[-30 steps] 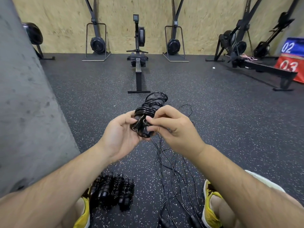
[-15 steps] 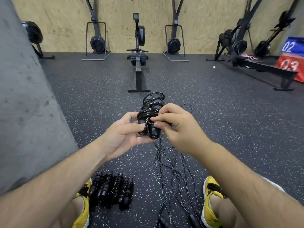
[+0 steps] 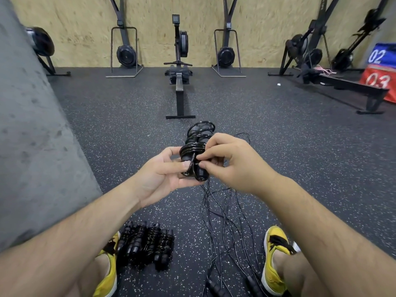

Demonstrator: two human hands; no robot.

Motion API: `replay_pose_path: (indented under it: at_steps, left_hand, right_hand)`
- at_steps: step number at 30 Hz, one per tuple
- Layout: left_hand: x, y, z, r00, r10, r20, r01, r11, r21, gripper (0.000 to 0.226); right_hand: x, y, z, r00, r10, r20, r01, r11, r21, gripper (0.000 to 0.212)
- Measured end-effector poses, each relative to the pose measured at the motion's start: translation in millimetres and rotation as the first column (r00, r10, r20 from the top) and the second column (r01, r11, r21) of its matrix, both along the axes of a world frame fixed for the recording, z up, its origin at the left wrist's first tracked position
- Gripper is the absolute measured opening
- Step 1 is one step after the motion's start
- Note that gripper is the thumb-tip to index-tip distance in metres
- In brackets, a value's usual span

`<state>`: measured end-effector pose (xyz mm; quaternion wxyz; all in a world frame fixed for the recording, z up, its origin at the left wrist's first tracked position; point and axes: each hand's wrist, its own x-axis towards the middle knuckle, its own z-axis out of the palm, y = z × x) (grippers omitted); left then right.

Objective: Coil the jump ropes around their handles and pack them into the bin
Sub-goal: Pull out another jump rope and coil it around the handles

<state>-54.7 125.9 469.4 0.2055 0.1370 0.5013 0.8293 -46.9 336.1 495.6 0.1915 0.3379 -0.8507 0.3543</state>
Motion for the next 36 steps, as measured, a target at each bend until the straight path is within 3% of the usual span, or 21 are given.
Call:
replay_pose_path:
  at_steps: [6, 12, 14, 18, 21, 24, 30, 36]
  left_hand:
    - [-1, 3, 4, 0.999, 0.016, -0.027, -0.017, 0.999, -0.038, 0.05]
    - [4, 10, 2, 0.993, 0.101, -0.06, -0.104, 0.993, -0.048, 0.047]
    - [3, 10, 2, 0.988, 0.136, -0.079, -0.139, 0.99, -0.037, 0.047]
    - [2, 7, 4, 0.983, 0.172, -0.062, -0.171, 0.985, 0.029, 0.061]
    - [-1, 11, 0, 0.962, 0.249, -0.113, -0.249, 0.969, 0.015, 0.056]
    - [-1, 14, -3, 0.945, 0.241, -0.22, -0.258, 0.965, -0.05, 0.045]
    - [3, 18, -2, 0.941, 0.261, -0.216, -0.274, 0.961, -0.031, 0.037]
    - [9, 31, -7, 0.928, 0.278, -0.248, -0.309, 0.946, -0.096, 0.033]
  right_hand:
    - [3, -12, -10, 0.982, -0.186, -0.041, 0.178, 0.973, -0.147, 0.01]
    - [8, -26, -14, 0.95, -0.171, 0.26, 0.275, 0.851, -0.448, 0.017]
    - [8, -29, -14, 0.951, -0.132, 0.28, 0.258, 0.836, -0.484, 0.017]
    - [8, -29, -15, 0.984, -0.12, 0.131, 0.166, 0.877, -0.45, 0.013]
    - [6, -31, -21, 0.985, -0.173, 0.02, 0.169, 0.918, -0.358, 0.012]
    - [4, -35, -28, 0.977, -0.215, 0.007, 0.205, 0.919, -0.338, 0.01]
    - [9, -39, -25, 0.965, -0.258, 0.05, 0.258, 0.897, -0.359, 0.017]
    - [9, -37, -23, 0.901, -0.429, 0.061, 0.419, 0.826, -0.376, 0.014]
